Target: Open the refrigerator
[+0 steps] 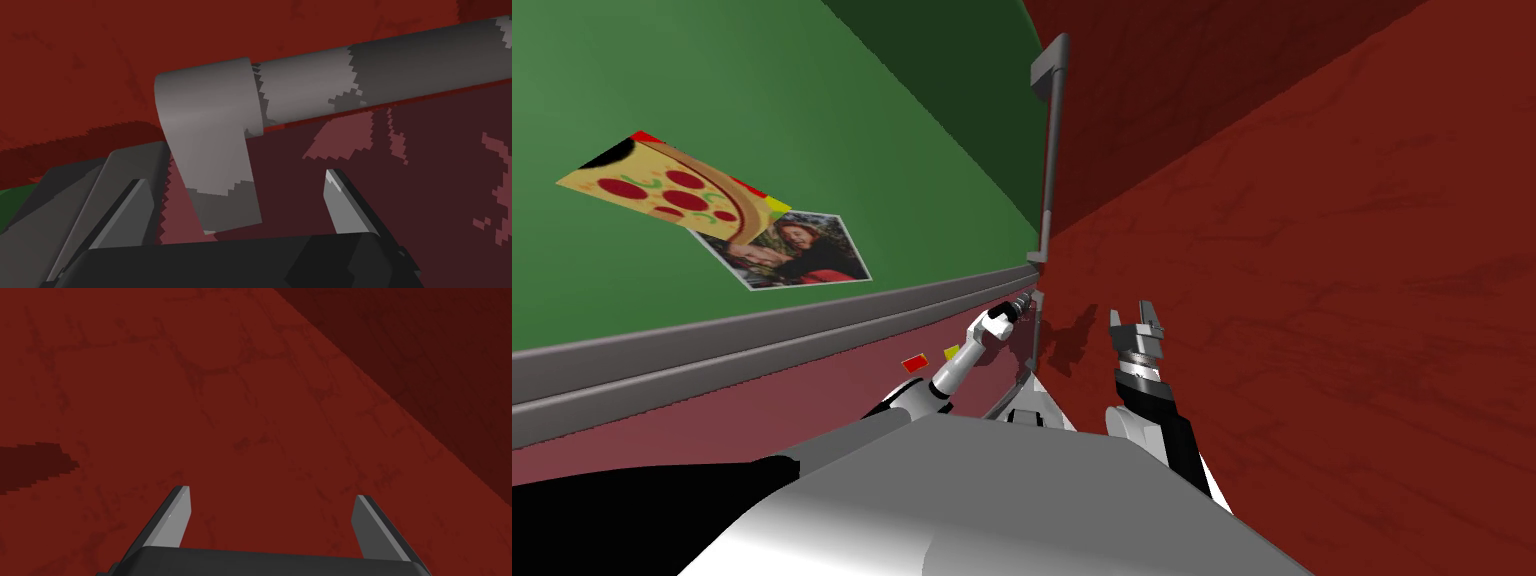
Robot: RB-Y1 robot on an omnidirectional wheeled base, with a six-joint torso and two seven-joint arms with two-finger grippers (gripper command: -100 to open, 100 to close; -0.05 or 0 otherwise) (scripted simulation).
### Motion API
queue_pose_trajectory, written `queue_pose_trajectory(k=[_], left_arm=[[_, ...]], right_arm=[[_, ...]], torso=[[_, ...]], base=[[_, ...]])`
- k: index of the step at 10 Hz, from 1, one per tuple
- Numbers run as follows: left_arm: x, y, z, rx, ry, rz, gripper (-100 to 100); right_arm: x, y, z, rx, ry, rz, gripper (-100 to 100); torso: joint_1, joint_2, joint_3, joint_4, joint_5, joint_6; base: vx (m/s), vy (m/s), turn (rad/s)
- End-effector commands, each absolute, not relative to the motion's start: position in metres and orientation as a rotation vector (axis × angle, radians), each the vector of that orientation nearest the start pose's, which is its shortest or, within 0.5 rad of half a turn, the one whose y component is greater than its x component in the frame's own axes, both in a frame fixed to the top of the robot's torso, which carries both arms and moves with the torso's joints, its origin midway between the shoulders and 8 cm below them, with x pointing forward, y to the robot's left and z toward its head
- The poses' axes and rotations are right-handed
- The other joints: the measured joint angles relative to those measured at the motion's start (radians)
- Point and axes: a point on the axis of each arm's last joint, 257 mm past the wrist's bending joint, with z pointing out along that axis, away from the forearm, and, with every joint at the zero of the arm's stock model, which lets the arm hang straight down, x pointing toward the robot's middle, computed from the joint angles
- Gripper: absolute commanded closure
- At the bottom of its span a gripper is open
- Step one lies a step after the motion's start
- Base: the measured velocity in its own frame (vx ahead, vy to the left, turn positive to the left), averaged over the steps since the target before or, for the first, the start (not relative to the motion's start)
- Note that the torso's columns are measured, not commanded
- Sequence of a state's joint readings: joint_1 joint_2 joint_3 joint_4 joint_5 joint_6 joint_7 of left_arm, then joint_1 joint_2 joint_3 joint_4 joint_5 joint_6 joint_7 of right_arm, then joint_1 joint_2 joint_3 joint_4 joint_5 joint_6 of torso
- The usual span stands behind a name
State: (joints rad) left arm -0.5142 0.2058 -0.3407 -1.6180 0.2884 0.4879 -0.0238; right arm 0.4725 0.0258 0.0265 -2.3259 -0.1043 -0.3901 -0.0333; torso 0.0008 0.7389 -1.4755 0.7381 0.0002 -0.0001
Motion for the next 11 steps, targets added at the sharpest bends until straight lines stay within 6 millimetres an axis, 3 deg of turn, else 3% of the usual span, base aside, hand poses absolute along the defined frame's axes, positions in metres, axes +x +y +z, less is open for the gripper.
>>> queue_pose_trajectory(k=[1,3,4,6,7,9,10,11], left_arm=[[0.624,0.033,-0.074,-0.847,1.602,-1.394,-100],[0.629,0.038,-0.090,-0.875,1.623,-1.368,-100],[0.647,0.062,-0.053,-0.849,1.530,-1.364,-100],[0.657,0.076,-0.093,-0.916,1.578,-1.302,-100],[0.675,0.100,-0.061,-0.897,1.495,-1.293,-100],[0.681,0.112,-0.089,-0.949,1.527,-1.249,-100],[0.696,0.134,-0.053,-0.922,1.443,-1.248,-100],[0.700,0.143,-0.070,-0.958,1.460,-1.221,-100]], right_arm=[[0.354,-0.281,0.033,0.786,0.546,1.432,0],[0.354,-0.282,0.032,0.786,0.546,1.432,0],[0.354,-0.281,0.032,0.786,0.546,1.432,0],[0.354,-0.281,0.033,0.786,0.546,1.432,0],[0.354,-0.282,0.032,0.786,0.546,1.432,0],[0.354,-0.281,0.032,0.786,0.546,1.432,0],[0.354,-0.282,0.032,0.786,0.546,1.432,0],[0.354,-0.281,0.033,0.786,0.546,1.432,0]], torso=[[0.002,0.004,0.002,0.001,0.001,0.001],[0.001,-0.001,0.000,0.000,0.000,-0.001],[0.000,-0.004,-0.002,-0.002,0.000,-0.003],[0.004,-0.005,-0.003,-0.001,0.001,-0.002],[0.005,-0.008,-0.005,-0.003,0.002,-0.005],[0.007,-0.008,-0.005,0.001,0.001,-0.004],[0.008,-0.010,-0.006,-0.004,0.002,-0.009],[0.010,-0.009,-0.006,-0.001,0.003,-0.005]], base=[[-0.084,0.063,-0.283],[-0.029,0.029,0.009],[-0.084,0.036,-0.361],[-0.072,0.042,-0.170],[-0.092,0.035,-0.356],[-0.066,0.043,-0.155],[-0.096,0.049,-0.343],[-0.098,0.047,-0.262]])
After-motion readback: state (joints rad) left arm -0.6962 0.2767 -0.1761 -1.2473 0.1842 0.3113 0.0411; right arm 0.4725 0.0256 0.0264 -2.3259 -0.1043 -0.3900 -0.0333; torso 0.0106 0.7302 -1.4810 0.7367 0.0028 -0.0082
